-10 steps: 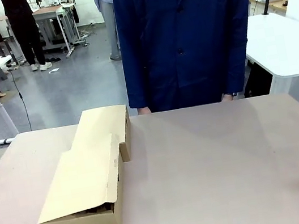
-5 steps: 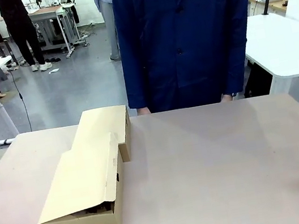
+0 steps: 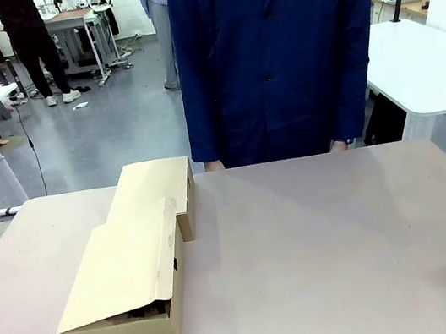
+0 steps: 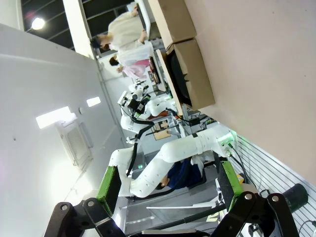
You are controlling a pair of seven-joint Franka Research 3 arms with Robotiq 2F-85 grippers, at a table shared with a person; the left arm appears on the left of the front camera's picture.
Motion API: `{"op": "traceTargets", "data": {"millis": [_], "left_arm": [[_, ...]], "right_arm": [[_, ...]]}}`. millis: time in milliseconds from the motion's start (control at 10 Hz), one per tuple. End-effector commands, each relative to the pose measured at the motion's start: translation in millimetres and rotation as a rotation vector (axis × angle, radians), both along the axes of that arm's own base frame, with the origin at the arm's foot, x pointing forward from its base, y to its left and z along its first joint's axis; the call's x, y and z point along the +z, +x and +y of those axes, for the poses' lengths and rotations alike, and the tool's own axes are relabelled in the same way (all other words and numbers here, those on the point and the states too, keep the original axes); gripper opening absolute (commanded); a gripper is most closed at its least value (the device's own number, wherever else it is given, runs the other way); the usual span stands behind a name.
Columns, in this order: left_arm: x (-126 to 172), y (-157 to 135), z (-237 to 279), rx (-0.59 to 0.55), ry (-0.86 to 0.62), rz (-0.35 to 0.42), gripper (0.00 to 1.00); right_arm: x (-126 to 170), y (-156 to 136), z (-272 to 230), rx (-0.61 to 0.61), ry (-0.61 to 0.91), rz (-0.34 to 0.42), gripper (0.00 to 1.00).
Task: Place items inside the box.
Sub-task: Close the lid of the Mailer Box closest to the robot.
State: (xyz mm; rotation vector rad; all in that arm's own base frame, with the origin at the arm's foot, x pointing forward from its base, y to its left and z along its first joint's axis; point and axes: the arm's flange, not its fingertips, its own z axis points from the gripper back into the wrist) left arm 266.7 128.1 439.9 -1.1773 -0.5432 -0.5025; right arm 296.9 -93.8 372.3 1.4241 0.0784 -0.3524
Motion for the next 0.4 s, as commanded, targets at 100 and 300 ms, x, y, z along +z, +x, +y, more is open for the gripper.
{"op": "traceTargets", "data": {"millis": [100,300], "left_arm": [[-5.0,-3.0,-0.2,-0.018,-0.001,-0.009,1.00],[-5.0,-3.0,-0.2,-0.018,-0.001,-0.009,1.00]], "right_arm": [[4.1,1.5,0.6,-0.015,-0.002,0.009,1.00],[4.1,1.5,0.6,-0.015,-0.002,0.009,1.00]]}}
